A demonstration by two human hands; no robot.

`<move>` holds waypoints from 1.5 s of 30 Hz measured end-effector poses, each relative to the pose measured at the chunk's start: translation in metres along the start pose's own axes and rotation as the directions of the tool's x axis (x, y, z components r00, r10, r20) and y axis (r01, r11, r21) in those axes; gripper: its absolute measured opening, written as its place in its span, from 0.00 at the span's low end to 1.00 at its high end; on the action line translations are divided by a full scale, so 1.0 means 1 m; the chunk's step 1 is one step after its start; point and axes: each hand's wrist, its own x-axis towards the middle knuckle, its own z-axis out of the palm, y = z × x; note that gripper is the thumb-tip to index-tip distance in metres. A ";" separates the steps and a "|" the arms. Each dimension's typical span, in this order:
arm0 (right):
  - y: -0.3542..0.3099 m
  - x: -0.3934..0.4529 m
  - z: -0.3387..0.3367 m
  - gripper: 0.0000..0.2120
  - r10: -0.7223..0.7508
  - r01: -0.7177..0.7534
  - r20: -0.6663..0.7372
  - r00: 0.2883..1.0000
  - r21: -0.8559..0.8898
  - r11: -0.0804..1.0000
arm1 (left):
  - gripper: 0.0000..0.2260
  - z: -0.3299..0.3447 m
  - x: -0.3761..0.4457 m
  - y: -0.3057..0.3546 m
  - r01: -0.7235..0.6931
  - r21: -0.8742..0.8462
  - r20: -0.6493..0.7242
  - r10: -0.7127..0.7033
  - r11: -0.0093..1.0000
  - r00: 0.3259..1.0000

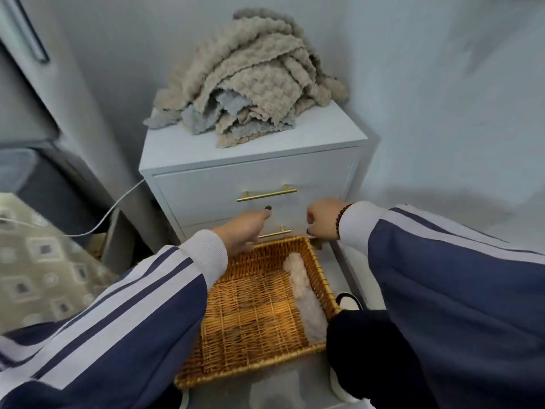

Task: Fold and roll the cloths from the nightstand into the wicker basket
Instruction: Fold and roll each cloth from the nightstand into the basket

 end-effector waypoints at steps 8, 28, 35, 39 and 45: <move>-0.020 -0.037 -0.063 0.13 -0.029 0.063 -0.085 0.996 0.433 0.899 | 0.25 -0.044 -0.078 0.038 -0.158 -0.034 -0.035 0.157 0.987 0.987; -0.061 0.035 -0.163 0.08 0.281 0.268 -0.571 0.772 0.692 0.670 | 0.10 -0.107 -0.081 0.112 -0.324 -0.647 -0.168 0.285 0.691 0.944; -0.081 0.089 -0.236 0.14 0.068 0.185 -0.726 0.685 0.263 0.947 | 0.12 -0.132 -0.078 0.113 -0.312 -0.654 -0.124 0.308 0.689 0.943; -0.074 0.109 -0.257 0.19 0.085 0.065 -0.778 0.622 0.160 0.985 | 0.13 -0.146 -0.083 0.114 -0.279 -0.724 -0.076 0.329 0.631 0.941; -0.070 0.131 -0.265 0.23 0.034 0.056 -0.744 0.667 0.095 0.994 | 0.14 -0.165 -0.087 0.118 -0.286 -0.781 -0.090 0.354 0.555 0.931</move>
